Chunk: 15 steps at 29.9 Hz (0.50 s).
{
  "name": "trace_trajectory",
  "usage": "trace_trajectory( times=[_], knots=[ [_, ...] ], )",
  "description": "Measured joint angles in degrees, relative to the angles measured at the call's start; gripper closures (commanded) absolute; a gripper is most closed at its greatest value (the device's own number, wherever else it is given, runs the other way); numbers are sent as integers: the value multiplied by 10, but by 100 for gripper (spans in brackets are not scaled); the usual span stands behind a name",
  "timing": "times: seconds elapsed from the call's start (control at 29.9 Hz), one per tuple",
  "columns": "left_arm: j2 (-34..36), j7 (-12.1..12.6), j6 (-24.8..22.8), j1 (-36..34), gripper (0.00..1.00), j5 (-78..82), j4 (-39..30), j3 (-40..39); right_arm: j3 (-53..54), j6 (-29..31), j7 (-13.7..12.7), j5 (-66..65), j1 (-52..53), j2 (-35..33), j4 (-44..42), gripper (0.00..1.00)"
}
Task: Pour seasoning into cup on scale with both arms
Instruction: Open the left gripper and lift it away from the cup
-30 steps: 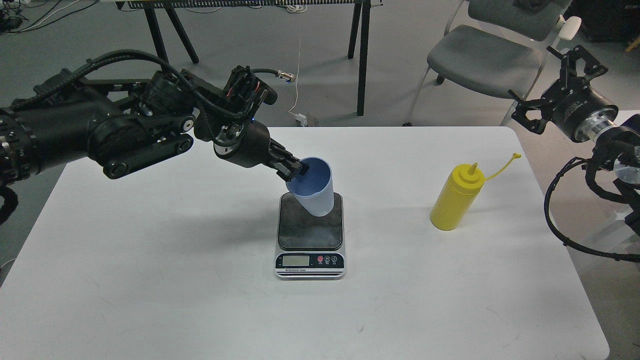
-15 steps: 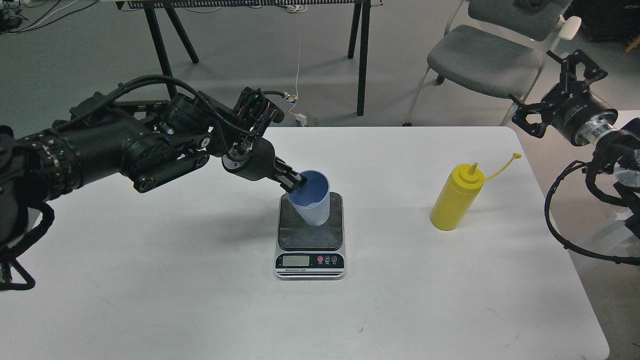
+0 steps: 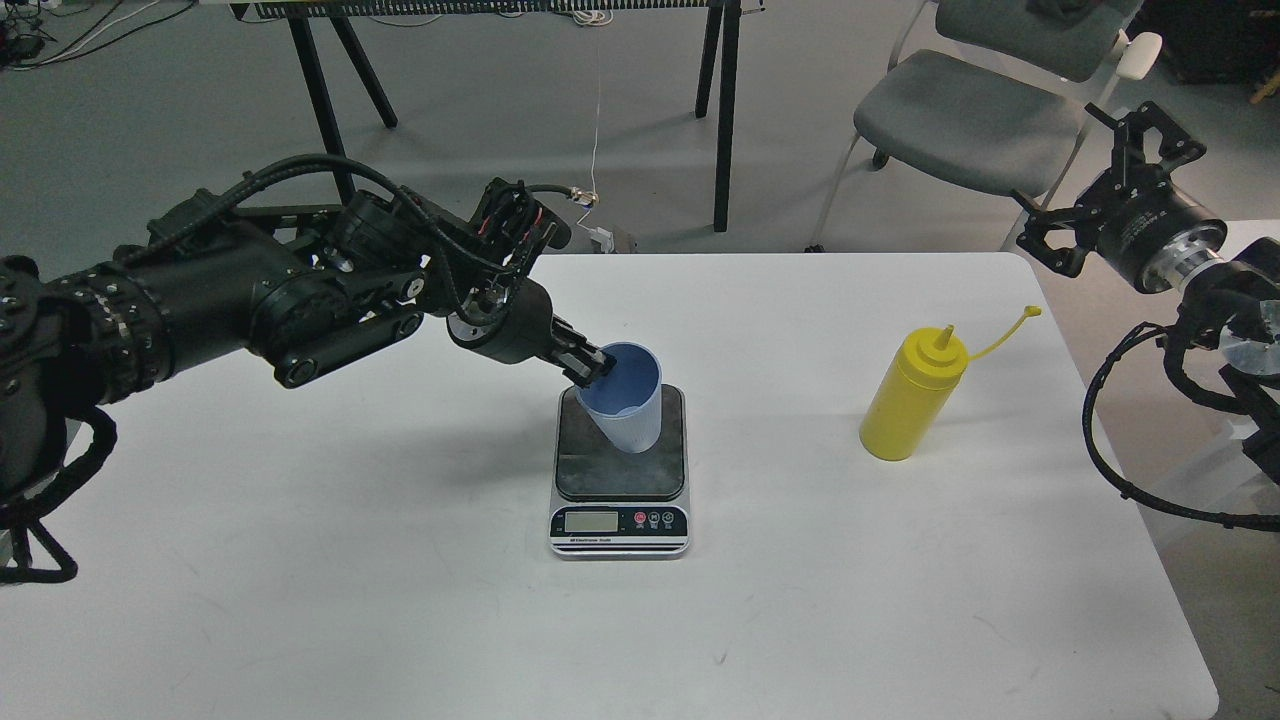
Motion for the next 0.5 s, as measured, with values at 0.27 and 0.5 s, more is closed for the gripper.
trace_trajectory(
  times=[0.27,0.5],
  knots=[
    [0,0,0,0,87,-4,0,-2,0,0,0,0,-2,-1,0,1],
    [1,0,0,-1,77,-7,-2,-5,0,0,0,0,-2,-1,0,1]
  ],
)
